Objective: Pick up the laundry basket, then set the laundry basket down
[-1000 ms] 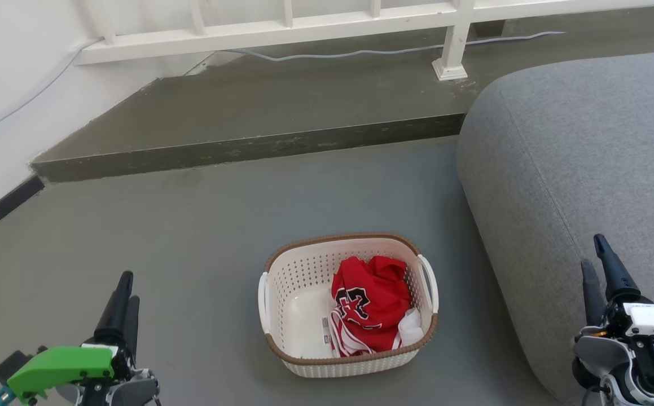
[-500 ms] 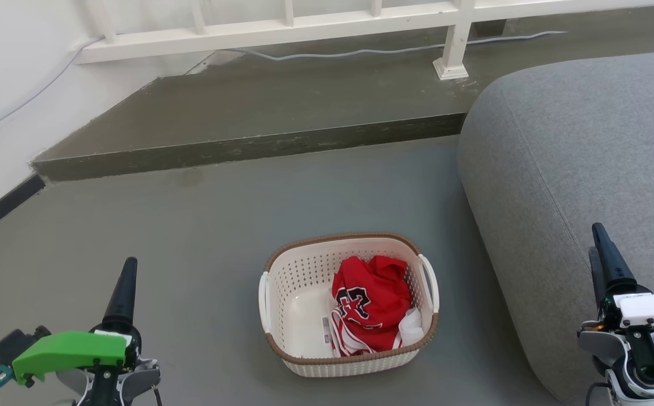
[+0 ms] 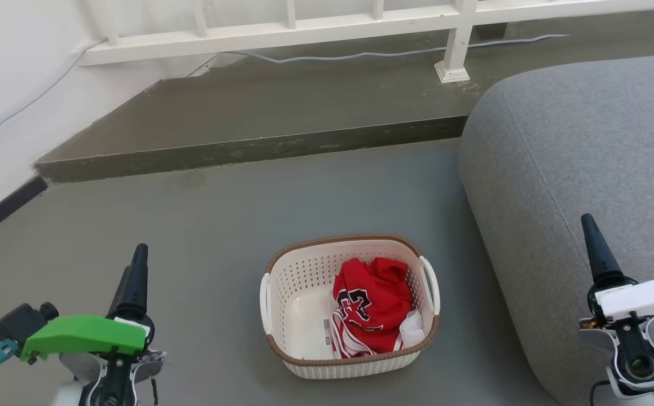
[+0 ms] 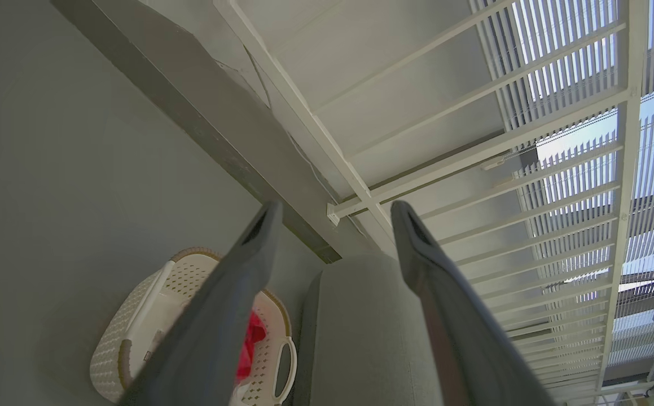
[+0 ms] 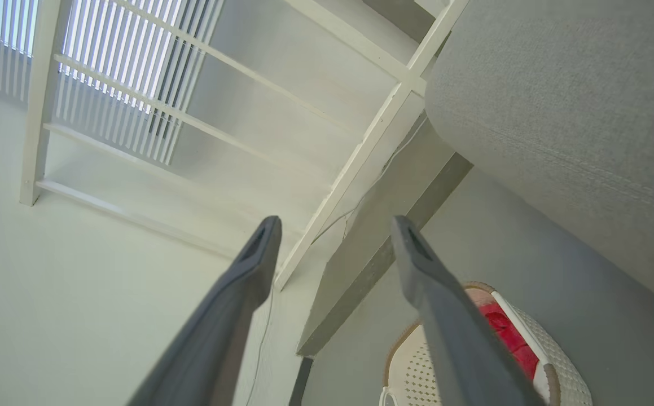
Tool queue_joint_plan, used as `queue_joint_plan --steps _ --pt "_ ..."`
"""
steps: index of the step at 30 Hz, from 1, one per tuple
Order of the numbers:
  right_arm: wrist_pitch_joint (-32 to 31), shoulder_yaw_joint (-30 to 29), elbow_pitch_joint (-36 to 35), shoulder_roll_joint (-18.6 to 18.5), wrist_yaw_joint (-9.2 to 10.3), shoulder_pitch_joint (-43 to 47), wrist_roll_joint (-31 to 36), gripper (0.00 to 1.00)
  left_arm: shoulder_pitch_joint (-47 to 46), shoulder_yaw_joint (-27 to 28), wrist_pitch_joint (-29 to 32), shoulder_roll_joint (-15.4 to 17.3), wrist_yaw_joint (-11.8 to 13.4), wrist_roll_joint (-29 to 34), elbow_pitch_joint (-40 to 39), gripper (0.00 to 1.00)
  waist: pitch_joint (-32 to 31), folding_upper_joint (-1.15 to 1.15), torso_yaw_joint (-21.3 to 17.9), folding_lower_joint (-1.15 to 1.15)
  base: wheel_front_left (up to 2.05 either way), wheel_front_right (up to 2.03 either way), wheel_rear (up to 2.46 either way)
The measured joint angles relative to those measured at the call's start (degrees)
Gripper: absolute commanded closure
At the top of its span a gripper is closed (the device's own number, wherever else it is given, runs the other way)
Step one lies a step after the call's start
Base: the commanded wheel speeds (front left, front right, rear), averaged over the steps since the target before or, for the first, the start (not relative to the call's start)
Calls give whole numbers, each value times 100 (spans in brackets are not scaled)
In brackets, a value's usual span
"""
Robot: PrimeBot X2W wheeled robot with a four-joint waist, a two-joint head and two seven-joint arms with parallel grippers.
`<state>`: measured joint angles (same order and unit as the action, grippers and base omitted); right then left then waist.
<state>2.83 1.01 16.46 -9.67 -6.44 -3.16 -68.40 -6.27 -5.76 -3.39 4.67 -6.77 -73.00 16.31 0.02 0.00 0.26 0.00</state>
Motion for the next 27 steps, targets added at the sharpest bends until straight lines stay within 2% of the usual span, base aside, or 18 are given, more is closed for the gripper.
queue_joint_plan --steps 12,27 --pt "218 358 -16 -221 225 -116 1238 0 -193 -166 -183 81 182 1245 -145 0 -39 0 3 0 0 0 0" --pt "470 588 -157 -257 504 -148 2397 0 -220 -478 -433 123 455 2805 -363 0 -75 0 -10 0 0 0 0"
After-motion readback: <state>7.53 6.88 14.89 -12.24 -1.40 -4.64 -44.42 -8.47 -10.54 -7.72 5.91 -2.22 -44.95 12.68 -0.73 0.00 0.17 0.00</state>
